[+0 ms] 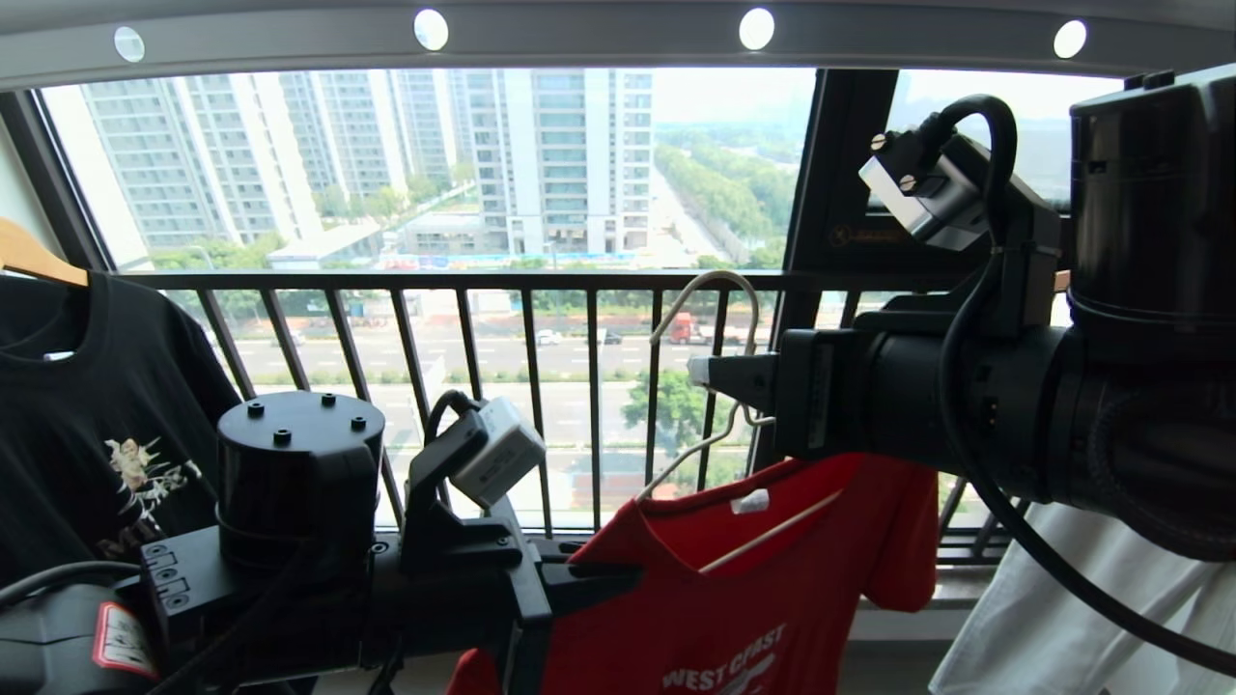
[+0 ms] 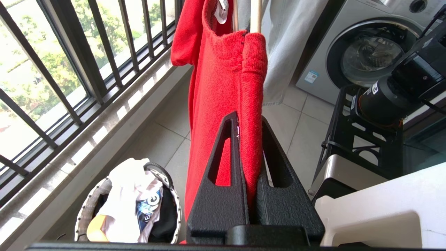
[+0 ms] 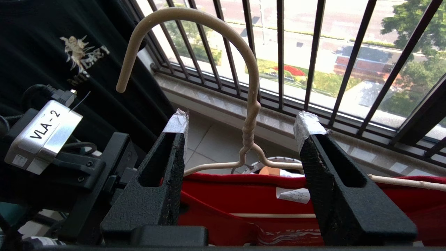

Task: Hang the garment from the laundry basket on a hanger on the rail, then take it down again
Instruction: Hang the clothes rack on the clothesline

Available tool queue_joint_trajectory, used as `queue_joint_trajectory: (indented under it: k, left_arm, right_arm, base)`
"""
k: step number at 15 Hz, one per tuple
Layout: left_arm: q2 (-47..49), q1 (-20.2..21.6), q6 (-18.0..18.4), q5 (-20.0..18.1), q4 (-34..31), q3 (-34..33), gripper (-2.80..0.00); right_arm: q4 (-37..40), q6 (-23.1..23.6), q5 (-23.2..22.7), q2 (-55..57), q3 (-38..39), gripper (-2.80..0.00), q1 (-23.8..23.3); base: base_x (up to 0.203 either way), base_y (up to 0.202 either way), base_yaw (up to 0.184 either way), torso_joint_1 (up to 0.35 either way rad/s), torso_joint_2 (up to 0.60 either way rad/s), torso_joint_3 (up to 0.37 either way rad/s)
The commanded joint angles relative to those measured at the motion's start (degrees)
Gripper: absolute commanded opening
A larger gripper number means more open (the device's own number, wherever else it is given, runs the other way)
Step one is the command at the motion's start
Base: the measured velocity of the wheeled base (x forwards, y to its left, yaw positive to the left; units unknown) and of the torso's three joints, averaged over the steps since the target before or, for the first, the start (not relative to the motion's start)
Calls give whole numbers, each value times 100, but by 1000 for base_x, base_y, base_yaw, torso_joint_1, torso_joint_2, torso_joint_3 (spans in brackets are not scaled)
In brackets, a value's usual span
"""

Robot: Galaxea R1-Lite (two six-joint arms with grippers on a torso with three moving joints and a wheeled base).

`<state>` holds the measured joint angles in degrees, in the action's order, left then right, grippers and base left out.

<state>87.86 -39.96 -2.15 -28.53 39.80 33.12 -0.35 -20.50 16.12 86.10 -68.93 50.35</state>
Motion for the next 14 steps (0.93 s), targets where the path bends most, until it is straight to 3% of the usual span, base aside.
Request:
queue_joint_trajectory:
  k: [1,3,8,9,11,14]
  left_arm:
    - [-172,14,-12,-6,28,18,-280]
    - [-287,40,-29,74,28,37,-280]
    - [-305,214,-48,102,-25,107,-280]
    - [-320,241,-49,96,-30,109,-280]
    - [-400,243,-68,76,-109,108,-280]
    - [-692,243,-31,41,-1078,331,-280]
  right_arm:
    - [-6,-6,26,10,29,0,-10]
    - [63,83,27,-139,26,0,-233]
    - [1337,659,-106,-1034,-226,0,-814]
    - [1589,767,-178,-1189,-259,-280,-830]
    - [1904,992,-508,-1368,-269,-280,-982]
    - [2157,1357,-1511,-1449,-269,-280,-1899]
  base:
    - [0,0,0,0,0,0]
    - [0,0,0,0,0,0]
    - [0,0,0,0,0,0]
    - [0,0,0,0,0,0]
    - [0,0,0,0,0,0]
    - [0,0,0,0,0,0]
